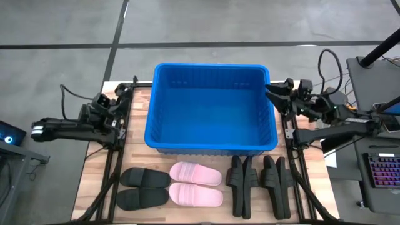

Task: Pick and place slides into bin
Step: Put the black slipper into the blue container

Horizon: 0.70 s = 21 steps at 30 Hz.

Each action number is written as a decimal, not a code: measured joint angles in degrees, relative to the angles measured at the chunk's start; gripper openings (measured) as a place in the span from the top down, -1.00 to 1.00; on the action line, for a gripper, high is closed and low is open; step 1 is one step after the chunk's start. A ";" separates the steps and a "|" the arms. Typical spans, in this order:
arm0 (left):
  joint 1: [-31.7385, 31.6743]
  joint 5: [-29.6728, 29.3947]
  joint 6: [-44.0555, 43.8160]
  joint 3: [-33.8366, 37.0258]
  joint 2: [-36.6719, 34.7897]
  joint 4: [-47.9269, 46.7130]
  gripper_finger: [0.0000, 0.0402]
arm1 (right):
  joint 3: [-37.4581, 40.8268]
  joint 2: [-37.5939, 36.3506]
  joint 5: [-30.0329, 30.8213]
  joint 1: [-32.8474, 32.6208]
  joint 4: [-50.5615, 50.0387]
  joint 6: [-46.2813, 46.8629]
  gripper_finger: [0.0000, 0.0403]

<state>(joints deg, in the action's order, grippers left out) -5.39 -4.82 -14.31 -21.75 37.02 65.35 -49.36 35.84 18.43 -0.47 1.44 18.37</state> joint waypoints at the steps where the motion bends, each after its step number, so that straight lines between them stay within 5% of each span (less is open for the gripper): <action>1: 0.06 0.37 -0.35 -1.40 0.87 -0.30 0.11 | -1.04 0.95 -1.17 0.00 -0.03 -0.35 -0.04; 5: 0.17 7.07 -0.63 -8.36 5.35 -7.99 0.11 | -5.62 4.70 -8.13 0.00 -2.12 -5.01 -0.05; 8: 0.29 10.34 -3.81 -14.90 7.80 -23.73 0.11 | -9.42 7.43 -11.51 -0.03 -6.60 -5.35 -0.04; 15: 2.93 11.07 -11.14 -30.60 14.64 -66.38 0.11 | -17.87 13.22 -10.90 0.00 -22.76 -5.10 -0.03; 21: 8.97 11.50 -13.00 -43.43 19.43 -80.84 0.11 | -22.13 17.35 -10.86 0.00 -27.84 -5.32 -0.03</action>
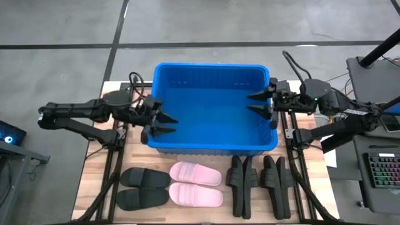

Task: Pick and place slides into bin
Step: Put the black slipper into the blue container

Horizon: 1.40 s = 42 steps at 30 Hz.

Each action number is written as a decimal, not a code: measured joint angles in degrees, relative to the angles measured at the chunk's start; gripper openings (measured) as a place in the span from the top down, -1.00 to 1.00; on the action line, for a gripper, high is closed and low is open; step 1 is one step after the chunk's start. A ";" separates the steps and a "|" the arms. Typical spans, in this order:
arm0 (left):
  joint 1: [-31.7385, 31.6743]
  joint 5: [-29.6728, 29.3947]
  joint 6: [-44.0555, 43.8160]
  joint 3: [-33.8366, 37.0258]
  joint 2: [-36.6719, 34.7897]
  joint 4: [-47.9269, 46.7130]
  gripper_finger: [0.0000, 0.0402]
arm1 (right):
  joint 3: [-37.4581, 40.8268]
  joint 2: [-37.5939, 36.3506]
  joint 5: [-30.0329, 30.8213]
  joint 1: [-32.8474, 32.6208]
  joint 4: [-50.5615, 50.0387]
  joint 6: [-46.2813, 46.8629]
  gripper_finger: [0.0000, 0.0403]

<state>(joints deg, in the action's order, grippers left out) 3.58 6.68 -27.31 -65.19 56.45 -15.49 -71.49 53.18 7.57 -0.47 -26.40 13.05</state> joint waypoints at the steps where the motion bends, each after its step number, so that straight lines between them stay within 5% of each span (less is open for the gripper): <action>1: 0.97 0.06 -0.97 -1.82 0.76 -1.27 0.11 | -0.41 0.59 0.06 0.00 -0.22 -0.37 -0.03; 6: 5.11 -0.65 -8.96 -8.41 3.69 -9.77 0.11 | -2.65 2.96 4.77 0.00 -1.04 -5.21 -0.03; 12: 10.00 -4.01 -28.39 -12.10 7.42 -25.29 0.11 | -4.30 4.00 13.14 0.02 -3.93 -15.76 -0.03; 17: 14.94 -2.59 -43.37 -13.85 10.80 -35.78 0.11 | -4.37 3.96 17.49 0.02 -6.42 -15.17 -0.03; 26: 21.99 -2.10 -59.49 -15.17 20.26 -44.86 0.11 | -4.26 4.87 18.01 0.02 -10.09 -16.28 -0.02; 35: 28.12 9.94 -76.92 -15.67 30.00 -51.42 0.11 | -4.24 6.28 18.01 0.02 -10.77 -18.02 -0.02; 42: 33.96 10.90 -92.45 -15.37 36.30 -51.51 0.11 | -4.24 6.56 18.01 0.02 -10.75 -18.02 -0.02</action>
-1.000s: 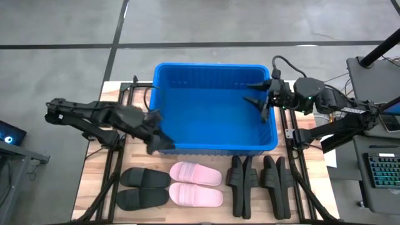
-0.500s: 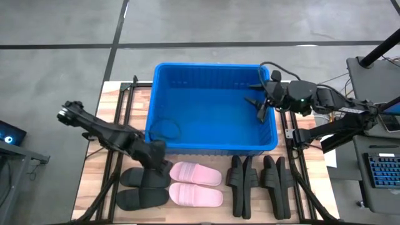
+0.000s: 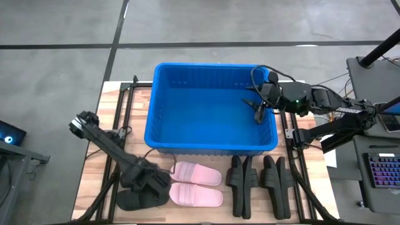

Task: Pick and place slides into bin
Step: Put the black slipper into the blue container

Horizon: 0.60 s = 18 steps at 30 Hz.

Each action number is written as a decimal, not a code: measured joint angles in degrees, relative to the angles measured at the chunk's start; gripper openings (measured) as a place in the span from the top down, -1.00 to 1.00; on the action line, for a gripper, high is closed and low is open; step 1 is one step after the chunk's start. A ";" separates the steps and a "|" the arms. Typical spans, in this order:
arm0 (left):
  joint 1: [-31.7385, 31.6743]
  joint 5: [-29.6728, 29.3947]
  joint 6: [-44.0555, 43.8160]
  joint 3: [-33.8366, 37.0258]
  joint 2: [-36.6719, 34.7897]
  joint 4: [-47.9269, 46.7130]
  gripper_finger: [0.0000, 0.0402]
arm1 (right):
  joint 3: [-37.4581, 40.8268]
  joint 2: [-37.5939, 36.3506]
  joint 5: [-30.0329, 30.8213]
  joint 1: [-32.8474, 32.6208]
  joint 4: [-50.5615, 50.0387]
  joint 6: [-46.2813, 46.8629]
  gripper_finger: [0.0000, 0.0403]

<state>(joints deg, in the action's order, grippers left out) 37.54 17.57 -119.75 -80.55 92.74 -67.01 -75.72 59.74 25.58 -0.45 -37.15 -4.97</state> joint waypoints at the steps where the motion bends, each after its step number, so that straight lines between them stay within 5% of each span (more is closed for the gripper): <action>1: 0.81 0.06 -2.28 0.13 0.83 -0.02 0.11 | 0.00 0.00 0.00 0.00 0.04 0.00 -0.02; 10: 5.95 6.70 -16.86 -0.04 9.51 -0.07 0.11 | 0.00 0.16 0.00 0.00 0.07 0.00 -0.02; 18: 7.10 10.38 -17.91 0.10 14.67 -0.12 0.11 | 0.00 0.16 0.00 0.00 0.07 0.00 -0.02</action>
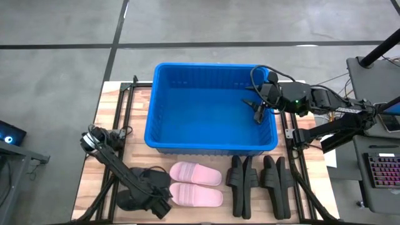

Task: Pick and place slides into bin
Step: Put the black slipper into the blue container

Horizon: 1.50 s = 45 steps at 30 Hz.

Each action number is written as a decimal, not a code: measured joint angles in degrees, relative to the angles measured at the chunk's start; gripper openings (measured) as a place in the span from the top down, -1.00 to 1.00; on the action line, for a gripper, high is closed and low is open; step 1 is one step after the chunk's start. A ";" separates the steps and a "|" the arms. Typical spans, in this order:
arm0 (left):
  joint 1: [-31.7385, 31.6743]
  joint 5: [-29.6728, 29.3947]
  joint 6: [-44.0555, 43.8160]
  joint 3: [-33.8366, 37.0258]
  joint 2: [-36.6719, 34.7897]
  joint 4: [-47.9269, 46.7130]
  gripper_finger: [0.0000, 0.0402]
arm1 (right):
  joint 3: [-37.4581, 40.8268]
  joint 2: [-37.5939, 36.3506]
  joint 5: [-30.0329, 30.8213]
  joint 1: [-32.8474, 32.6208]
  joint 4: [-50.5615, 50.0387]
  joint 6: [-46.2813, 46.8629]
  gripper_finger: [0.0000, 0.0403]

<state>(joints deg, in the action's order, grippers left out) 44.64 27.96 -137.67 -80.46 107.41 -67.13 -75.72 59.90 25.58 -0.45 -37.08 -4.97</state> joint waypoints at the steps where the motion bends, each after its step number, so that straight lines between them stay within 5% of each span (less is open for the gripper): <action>1: 0.00 -0.01 0.01 0.07 0.53 -0.24 0.11 | 0.00 0.00 0.00 0.00 0.00 0.00 -0.02; 18: 0.17 0.08 6.19 1.64 2.82 -11.81 0.13 | 0.03 0.00 0.00 0.00 0.02 0.00 -0.02; 26: 0.50 -1.19 6.55 3.86 2.82 -9.19 0.40 | 0.04 0.00 -0.02 0.00 0.00 0.00 -0.02; 34: 0.99 -1.07 8.06 3.98 2.51 -6.98 0.93 | 0.04 -0.02 -0.02 0.00 -0.29 -0.02 -0.02; 45: 1.66 -4.95 23.38 -3.29 -4.99 -4.32 0.99 | 0.04 -0.20 -0.02 -0.02 -0.39 -0.23 -0.02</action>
<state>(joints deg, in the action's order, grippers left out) 46.30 23.00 -114.28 -83.74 102.42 -71.45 -75.68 59.70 25.56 -0.47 -37.47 -5.20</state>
